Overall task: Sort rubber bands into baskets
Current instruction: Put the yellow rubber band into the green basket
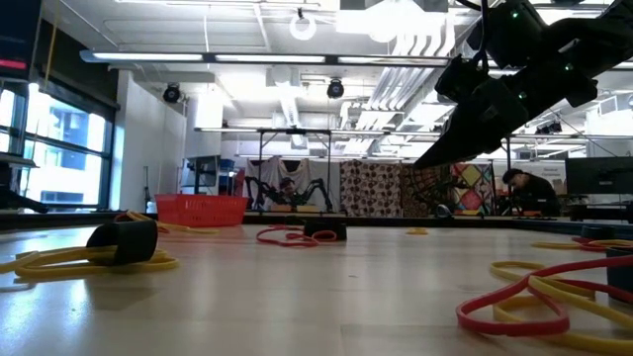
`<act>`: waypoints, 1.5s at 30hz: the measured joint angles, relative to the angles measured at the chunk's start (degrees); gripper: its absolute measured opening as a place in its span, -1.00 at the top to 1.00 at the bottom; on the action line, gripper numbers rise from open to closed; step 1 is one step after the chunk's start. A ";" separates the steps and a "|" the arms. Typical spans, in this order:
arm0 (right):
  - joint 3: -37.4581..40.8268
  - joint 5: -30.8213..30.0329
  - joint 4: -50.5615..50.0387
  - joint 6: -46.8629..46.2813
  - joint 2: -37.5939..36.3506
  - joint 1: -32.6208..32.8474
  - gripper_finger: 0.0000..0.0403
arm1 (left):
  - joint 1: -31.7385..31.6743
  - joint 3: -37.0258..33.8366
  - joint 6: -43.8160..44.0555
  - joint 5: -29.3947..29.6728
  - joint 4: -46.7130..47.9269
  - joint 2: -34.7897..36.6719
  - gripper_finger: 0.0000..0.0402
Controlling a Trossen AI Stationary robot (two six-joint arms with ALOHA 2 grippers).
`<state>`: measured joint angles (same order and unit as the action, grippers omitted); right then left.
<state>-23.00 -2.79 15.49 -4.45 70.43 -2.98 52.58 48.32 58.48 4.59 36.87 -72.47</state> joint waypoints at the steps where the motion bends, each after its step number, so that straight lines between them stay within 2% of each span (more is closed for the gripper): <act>1: 0.00 0.00 0.00 0.00 0.00 0.02 1.00 | 0.00 -0.01 0.01 0.00 -0.06 0.00 1.00; 23: 0.00 0.00 0.00 -0.02 0.00 0.02 1.00 | 0.03 -0.04 3.89 -2.88 -0.74 0.02 1.00; 38: 0.00 0.00 0.02 0.00 0.00 0.00 1.00 | 0.76 -6.42 5.93 -4.10 -5.06 0.00 1.00; 45: 0.00 0.00 0.02 -0.01 0.00 0.02 1.00 | 1.33 -8.00 8.12 -7.51 -6.53 0.00 1.00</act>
<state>-23.00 -2.79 15.51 -4.46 70.43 -2.96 53.91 40.32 66.60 -2.91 30.34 -72.47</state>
